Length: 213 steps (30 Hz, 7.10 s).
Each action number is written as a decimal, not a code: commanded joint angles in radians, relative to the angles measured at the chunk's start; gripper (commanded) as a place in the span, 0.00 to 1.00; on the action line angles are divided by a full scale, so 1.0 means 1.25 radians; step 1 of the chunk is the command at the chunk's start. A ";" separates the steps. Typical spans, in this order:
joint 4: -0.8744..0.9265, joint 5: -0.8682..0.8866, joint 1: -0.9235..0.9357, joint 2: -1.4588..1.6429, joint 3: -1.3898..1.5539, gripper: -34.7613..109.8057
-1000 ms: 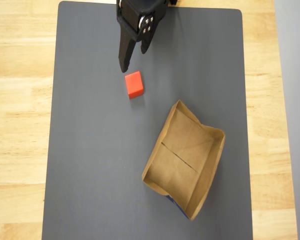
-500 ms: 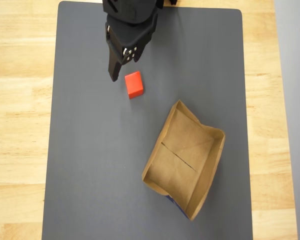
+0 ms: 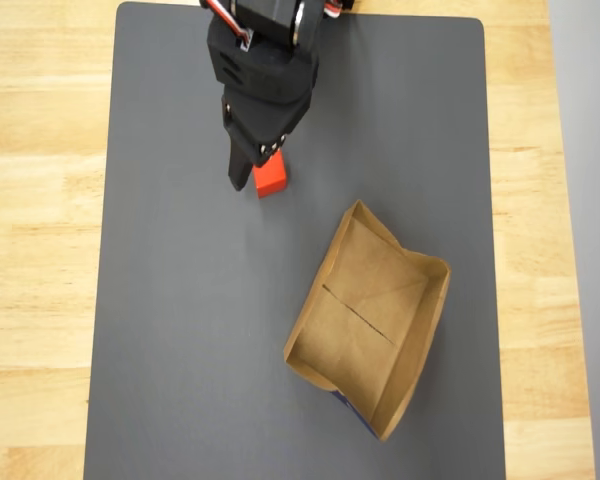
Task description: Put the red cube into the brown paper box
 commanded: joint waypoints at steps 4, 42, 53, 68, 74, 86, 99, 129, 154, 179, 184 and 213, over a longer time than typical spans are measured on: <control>0.001 -0.153 0.042 0.005 -0.043 0.50; -0.108 -0.998 0.140 0.027 0.092 0.52; -0.077 -0.993 0.108 -0.058 0.036 0.50; -0.036 -0.978 0.072 -0.200 -0.082 0.37; -0.039 -0.957 0.066 -0.204 -0.093 0.24; -0.104 -0.901 0.074 -0.097 -0.070 0.24; -0.290 -0.684 0.063 0.214 -0.056 0.24; 0.010 -0.125 -0.309 -0.217 -0.552 0.24; 0.020 -0.081 -0.382 -0.259 -0.553 0.48; -0.253 -0.390 -0.178 0.364 -0.020 0.24; -0.318 -0.445 -0.118 0.606 0.134 0.24; -0.276 -0.368 -0.153 1.092 0.562 0.24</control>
